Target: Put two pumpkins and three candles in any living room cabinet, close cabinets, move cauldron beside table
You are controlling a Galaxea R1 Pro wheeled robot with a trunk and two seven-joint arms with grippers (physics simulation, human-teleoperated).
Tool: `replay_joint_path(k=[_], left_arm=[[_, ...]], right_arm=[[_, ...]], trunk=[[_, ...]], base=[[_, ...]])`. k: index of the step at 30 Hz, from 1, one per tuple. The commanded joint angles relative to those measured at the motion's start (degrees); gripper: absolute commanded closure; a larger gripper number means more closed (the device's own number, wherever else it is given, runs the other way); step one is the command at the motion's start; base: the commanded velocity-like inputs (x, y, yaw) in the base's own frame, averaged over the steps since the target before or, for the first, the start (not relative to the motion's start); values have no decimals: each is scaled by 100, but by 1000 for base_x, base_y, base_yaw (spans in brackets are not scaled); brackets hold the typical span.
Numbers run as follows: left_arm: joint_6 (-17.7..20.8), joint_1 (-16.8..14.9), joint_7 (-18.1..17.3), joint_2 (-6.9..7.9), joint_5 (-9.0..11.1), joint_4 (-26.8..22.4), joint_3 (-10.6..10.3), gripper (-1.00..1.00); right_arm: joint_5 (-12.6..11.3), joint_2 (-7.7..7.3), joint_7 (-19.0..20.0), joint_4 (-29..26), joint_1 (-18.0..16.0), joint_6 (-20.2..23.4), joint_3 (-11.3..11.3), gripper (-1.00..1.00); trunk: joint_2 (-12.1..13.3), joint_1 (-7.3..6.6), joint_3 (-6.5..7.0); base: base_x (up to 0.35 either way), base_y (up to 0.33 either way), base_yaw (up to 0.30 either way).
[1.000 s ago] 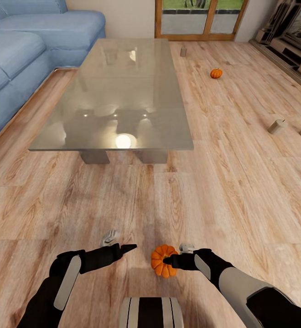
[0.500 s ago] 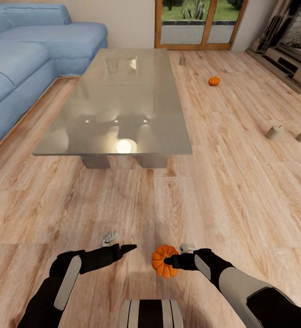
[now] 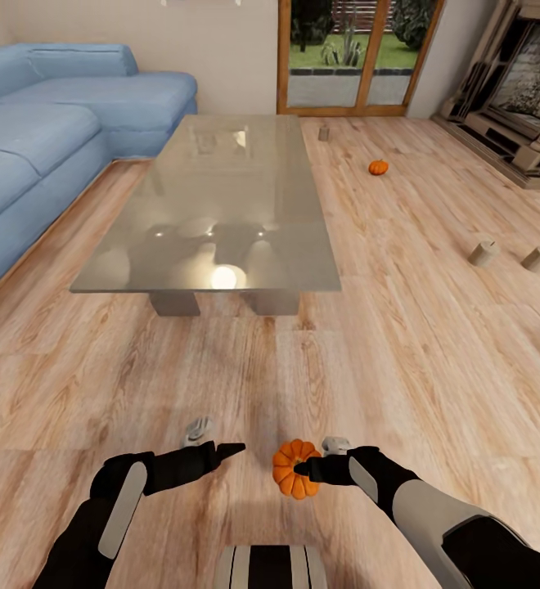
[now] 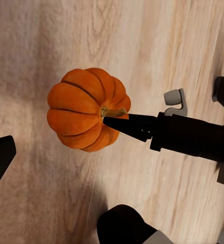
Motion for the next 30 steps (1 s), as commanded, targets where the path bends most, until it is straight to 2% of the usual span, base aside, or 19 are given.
replay_joint_path(k=[1, 9, 12, 16, 20, 26, 30], left_arm=[[32, -3, -35, -7, -27, -1, 18, -100], [33, -3, -2, -7, -55, 12, 18, -100], [33, -3, 156, -7, -90, 126, 17, -100], [-32, -3, 221, -5, -108, 641, 14, -100], [-611, -3, 244, 31, -175, 1540, 17, -100], [-823, -3, 623, 45, -520, 2097, 22, -100], [-853, -3, 797, 76, -603, 2411, 26, -100]], right_arm=[[-43, -3, -2, -4, -2, 24, 41, 100], [-43, -3, -8, -4, -2, 24, 43, 100], [-43, -4, -9, -5, -2, 24, 42, 100], [-43, -5, -21, -8, -2, 31, 43, 100], [-38, -3, -80, -6, -2, 40, 49, 100], [-36, -3, -117, -11, -2, 54, 50, 100], [-34, -3, -127, -9, -2, 58, 50, 100]], trunk=[[0, -3, 19], [11, -24, 198], [15, -32, 265], [20, -42, 354], [26, -52, 443], [34, -68, 596], [39, -78, 703]], base=[[0, 0, 0], [0, 0, 0], [0, 0, 0], [0, 0, 0], [0, 0, -17], [0, 0, -158], [0, 0, -208]])
